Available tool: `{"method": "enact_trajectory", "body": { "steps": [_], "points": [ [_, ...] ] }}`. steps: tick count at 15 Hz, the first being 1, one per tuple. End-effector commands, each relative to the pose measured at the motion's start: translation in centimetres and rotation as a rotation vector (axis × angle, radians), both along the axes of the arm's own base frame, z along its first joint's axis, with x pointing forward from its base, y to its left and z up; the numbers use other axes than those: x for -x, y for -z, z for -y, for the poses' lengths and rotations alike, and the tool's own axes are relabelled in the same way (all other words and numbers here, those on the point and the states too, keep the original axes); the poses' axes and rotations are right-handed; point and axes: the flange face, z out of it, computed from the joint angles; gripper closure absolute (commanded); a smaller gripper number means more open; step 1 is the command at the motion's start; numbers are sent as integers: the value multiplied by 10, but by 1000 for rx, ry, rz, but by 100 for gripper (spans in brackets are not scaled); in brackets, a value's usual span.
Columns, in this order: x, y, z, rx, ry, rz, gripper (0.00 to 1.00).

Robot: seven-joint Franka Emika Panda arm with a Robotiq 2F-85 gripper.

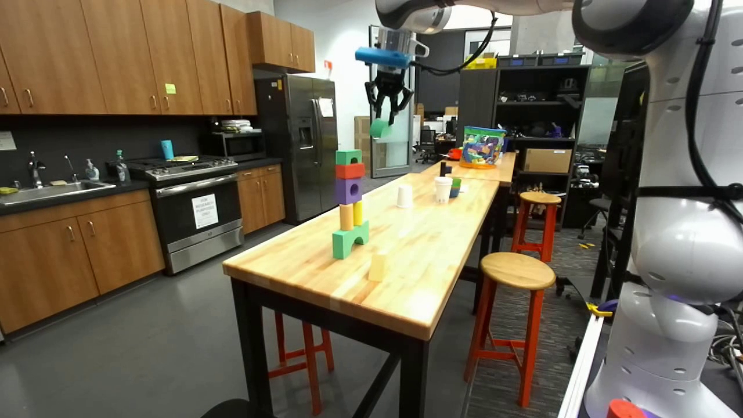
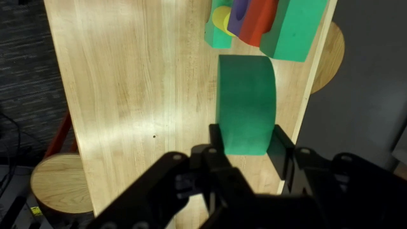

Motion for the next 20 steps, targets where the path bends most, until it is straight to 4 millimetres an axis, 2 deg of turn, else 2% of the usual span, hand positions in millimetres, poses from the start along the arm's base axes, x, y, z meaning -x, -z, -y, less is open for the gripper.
{"method": "enact_trajectory", "body": {
  "steps": [1,6,9,10,11,17,18,20],
  "points": [
    [-16,-11,-16,26,66,11,86],
    [-25,-17,-42,67,82,19,86],
    [-31,-24,-46,30,104,69,86],
    [-26,-15,-45,50,76,42,86],
    [-27,-15,-45,49,76,44,61],
    [-28,-12,-45,50,77,38,61],
    [-28,-12,-45,50,77,38,86],
    [-29,-10,-47,20,91,43,86]
  ]
}}
